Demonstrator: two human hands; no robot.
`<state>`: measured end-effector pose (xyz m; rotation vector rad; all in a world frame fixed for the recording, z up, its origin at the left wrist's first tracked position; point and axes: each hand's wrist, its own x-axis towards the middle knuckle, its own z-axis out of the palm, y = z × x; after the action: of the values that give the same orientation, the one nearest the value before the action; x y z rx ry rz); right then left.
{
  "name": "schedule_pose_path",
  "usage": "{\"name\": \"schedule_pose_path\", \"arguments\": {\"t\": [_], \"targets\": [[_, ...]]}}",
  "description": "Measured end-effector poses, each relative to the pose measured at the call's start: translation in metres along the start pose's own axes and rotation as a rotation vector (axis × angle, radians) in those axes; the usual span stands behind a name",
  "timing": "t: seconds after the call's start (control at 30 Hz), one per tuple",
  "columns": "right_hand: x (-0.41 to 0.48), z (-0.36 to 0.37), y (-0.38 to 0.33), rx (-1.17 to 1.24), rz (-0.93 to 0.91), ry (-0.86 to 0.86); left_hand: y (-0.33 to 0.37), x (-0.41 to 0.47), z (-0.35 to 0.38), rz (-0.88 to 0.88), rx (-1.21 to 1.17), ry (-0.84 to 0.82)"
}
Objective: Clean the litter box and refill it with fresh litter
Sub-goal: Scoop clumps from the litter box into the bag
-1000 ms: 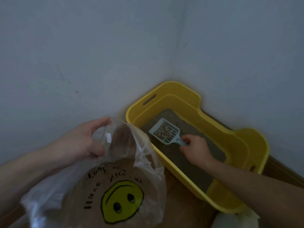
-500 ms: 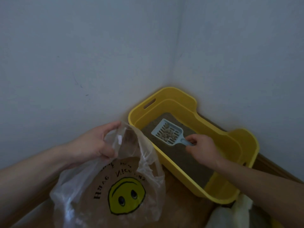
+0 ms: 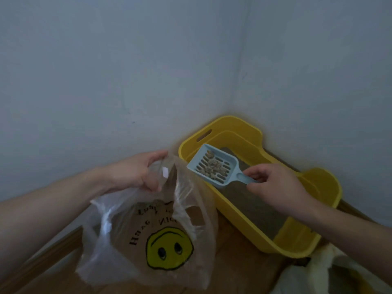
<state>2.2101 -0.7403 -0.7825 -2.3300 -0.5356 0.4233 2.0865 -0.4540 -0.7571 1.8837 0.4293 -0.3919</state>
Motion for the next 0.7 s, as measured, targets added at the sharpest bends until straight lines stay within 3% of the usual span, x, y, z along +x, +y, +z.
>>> {"name": "schedule_pose_path", "arguments": {"t": [0.27, 0.53, 0.7], "targets": [[-0.024, -0.023, -0.05, 0.046, -0.082, -0.076, -0.007, -0.004, -0.012, 0.028, 0.152, 0.006], [-0.046, -0.009, -0.072, -0.139, -0.192, -0.294, -0.007, -0.004, -0.016, -0.062, 0.197, 0.089], [-0.052, 0.011, -0.075, -0.346, -0.304, -0.374, -0.013, -0.004, -0.013, -0.081, 0.069, 0.029]]}}
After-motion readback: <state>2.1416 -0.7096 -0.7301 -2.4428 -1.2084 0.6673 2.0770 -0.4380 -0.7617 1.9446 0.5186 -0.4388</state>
